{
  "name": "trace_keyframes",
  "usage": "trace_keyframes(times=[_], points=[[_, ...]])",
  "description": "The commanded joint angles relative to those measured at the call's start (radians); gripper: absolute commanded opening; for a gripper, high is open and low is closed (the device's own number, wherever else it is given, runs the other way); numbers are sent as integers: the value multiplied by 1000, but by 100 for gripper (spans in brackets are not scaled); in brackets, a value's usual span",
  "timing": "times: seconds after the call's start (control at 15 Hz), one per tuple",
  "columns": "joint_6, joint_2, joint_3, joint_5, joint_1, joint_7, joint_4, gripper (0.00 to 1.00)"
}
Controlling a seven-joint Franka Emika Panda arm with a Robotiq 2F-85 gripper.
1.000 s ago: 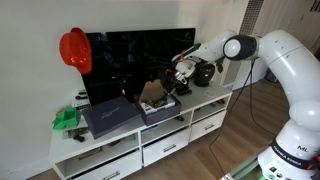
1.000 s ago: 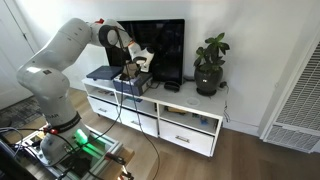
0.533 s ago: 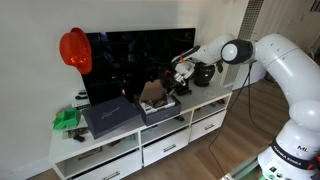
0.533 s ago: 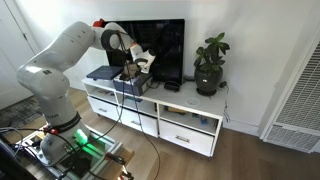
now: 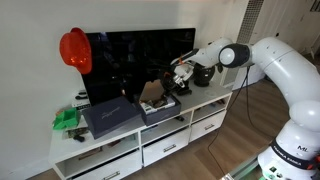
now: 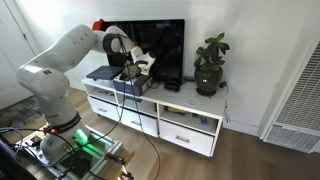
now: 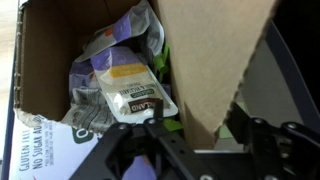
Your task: Move the white box to the right
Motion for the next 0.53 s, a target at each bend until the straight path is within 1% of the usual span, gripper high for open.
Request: trace_keyframes(times=[0.0,0.27,0.33,0.47], points=[[-21,32,-6,14,9,32,53,34],[-30,40,-4,15,6,46,65,5],[-39,41,-3,16,4,50,66,1],[-79,39,0,18,-5,59,69,0]])
